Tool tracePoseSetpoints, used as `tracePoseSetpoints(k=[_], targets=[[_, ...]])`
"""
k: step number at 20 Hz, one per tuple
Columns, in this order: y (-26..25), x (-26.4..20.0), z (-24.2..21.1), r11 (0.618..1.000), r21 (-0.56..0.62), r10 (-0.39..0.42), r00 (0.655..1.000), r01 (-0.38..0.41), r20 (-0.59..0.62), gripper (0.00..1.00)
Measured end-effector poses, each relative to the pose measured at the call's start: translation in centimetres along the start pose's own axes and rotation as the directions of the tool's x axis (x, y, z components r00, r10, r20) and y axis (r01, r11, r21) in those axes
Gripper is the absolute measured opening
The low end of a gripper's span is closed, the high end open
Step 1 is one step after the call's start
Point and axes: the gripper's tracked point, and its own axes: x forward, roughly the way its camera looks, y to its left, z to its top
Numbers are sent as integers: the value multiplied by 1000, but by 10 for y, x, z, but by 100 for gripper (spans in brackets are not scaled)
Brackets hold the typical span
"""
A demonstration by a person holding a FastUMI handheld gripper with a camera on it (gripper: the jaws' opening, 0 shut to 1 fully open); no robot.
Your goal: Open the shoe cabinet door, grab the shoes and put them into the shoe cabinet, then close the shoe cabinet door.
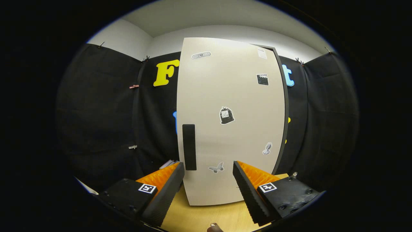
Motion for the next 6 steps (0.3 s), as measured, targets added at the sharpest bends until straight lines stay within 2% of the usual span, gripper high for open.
tracePoseSetpoints(k=[6], targets=[[-7,-1,-2,1000,21,-13,1000,13,-12,99]])
